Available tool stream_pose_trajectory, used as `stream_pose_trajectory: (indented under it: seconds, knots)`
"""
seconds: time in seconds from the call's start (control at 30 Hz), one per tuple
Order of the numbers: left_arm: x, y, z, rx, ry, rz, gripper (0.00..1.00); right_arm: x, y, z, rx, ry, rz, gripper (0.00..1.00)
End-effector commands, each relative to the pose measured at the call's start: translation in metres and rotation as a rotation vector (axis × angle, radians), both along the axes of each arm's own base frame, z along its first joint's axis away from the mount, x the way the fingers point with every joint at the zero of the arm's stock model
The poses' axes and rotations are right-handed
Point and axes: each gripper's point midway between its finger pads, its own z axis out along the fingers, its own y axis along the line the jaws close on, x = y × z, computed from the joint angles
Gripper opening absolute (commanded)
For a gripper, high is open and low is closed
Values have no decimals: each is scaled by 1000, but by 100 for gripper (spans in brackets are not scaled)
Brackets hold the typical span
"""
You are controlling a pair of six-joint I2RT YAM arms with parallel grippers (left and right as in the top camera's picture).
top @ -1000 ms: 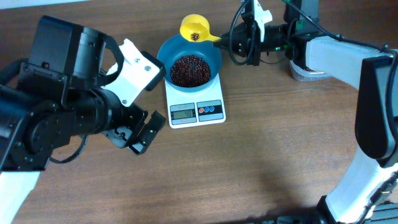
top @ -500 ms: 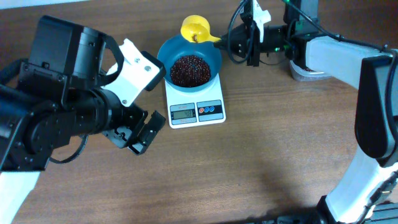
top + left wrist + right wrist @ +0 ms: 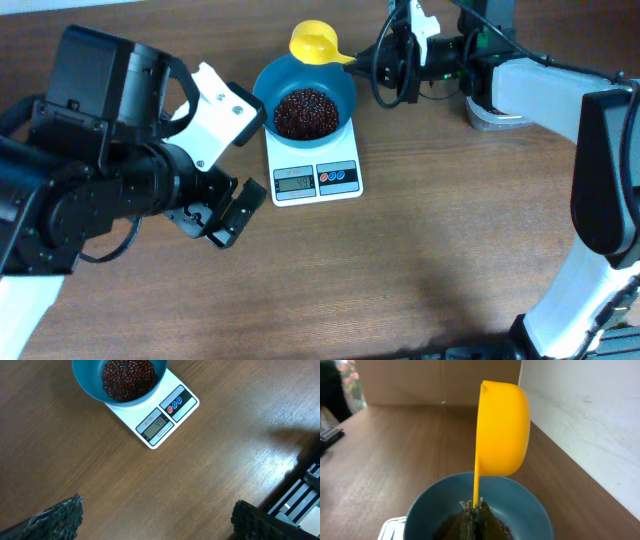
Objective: Scoop item into bowl and weigh 50g on scale
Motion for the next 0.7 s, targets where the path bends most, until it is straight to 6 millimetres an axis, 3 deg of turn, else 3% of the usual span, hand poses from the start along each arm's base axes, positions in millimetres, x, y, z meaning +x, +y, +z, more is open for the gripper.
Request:
stream_pose_trajectory:
  seconds: [0.0,0.07,0.17,0.2,0.27,0.3,0.33,0.37,0.43,0.47,0.6,0.67]
  knots:
    - [0,0,-3,15,-1,-13,99,10,-3,6,12,48,-45,4]
    - [0,0,-3,15,-1,-13,99,22,-11,34,83,104,-86,4]
    - [0,0,-3,15,-1,-13,99,52,-50,112,275,-38,-294,4]
    - [0,0,-3,15,-1,-13,99,64,-79,144,397,-99,-432,4]
    - [0,0,-3,15,-1,-13,99,85,-132,173,588,-102,-651,4]
    - [0,0,-3,15,-1,-13,99,98,-162,174,662,-71,-780,4]
    - [0,0,-3,15,-1,-13,99,113,-176,160,669,3,-879,4]
    - [0,0,-3,15,-1,-13,99,132,-190,127,620,113,-1004,4]
    - [0,0,-3,15,-1,-13,99,146,-202,68,413,210,-1156,4]
    - [0,0,-3,15,-1,-13,99,147,-205,61,373,202,-1186,4]
    - [0,0,-3,15,-1,-13,99,140,-223,96,349,55,-1227,4]
    - [0,0,-3,15,-1,-13,99,134,-232,98,268,41,-1267,4]
